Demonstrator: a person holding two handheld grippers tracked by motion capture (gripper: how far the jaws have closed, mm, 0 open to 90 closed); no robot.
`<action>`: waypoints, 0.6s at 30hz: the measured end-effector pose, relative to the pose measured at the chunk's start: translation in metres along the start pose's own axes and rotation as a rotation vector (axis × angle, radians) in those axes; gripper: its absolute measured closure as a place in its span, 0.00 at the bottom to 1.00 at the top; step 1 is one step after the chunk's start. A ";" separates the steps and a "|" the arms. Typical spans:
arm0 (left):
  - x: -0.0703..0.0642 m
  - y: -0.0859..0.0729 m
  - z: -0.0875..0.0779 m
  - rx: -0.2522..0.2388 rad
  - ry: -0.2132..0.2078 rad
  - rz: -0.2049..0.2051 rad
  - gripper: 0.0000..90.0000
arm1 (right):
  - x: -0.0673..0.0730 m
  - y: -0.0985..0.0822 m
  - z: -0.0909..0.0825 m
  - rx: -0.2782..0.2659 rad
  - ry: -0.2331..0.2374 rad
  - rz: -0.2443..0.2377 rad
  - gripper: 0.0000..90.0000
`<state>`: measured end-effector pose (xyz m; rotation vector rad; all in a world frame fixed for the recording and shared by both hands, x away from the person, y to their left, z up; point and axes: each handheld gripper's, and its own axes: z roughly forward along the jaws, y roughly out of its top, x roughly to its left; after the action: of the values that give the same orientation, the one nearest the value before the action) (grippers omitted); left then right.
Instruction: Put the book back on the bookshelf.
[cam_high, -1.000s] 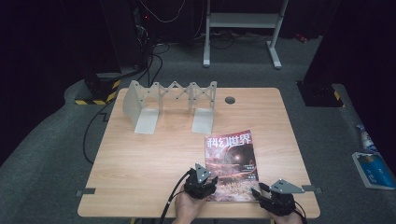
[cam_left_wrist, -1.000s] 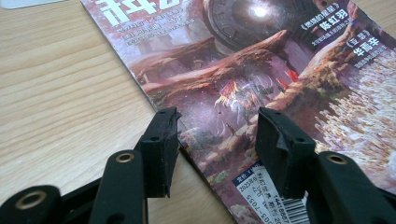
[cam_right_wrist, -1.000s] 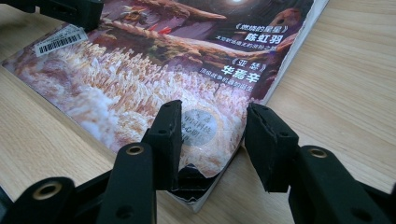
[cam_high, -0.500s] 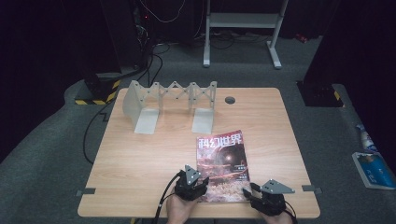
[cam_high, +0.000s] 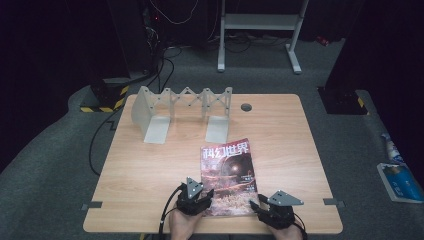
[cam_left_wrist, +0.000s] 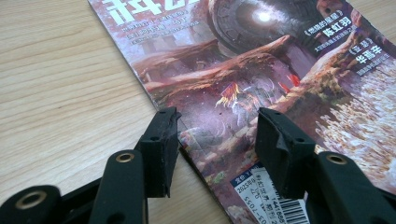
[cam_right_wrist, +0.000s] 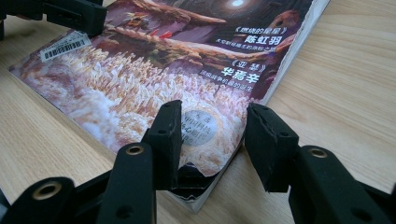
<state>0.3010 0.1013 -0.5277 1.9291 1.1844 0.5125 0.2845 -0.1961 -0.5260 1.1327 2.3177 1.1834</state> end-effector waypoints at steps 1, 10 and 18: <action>0.001 -0.001 -0.001 -0.001 0.001 -0.002 0.55 | 0.001 0.000 0.001 -0.003 0.003 0.000 0.63; 0.015 -0.004 -0.004 -0.005 -0.005 -0.062 0.54 | 0.009 0.004 0.011 -0.023 0.006 -0.003 0.63; 0.023 0.005 0.004 0.020 -0.002 -0.085 0.45 | 0.014 0.006 0.014 -0.037 -0.013 -0.062 0.63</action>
<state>0.3182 0.1186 -0.5277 1.8864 1.2691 0.4549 0.2866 -0.1758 -0.5283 1.0448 2.2947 1.1878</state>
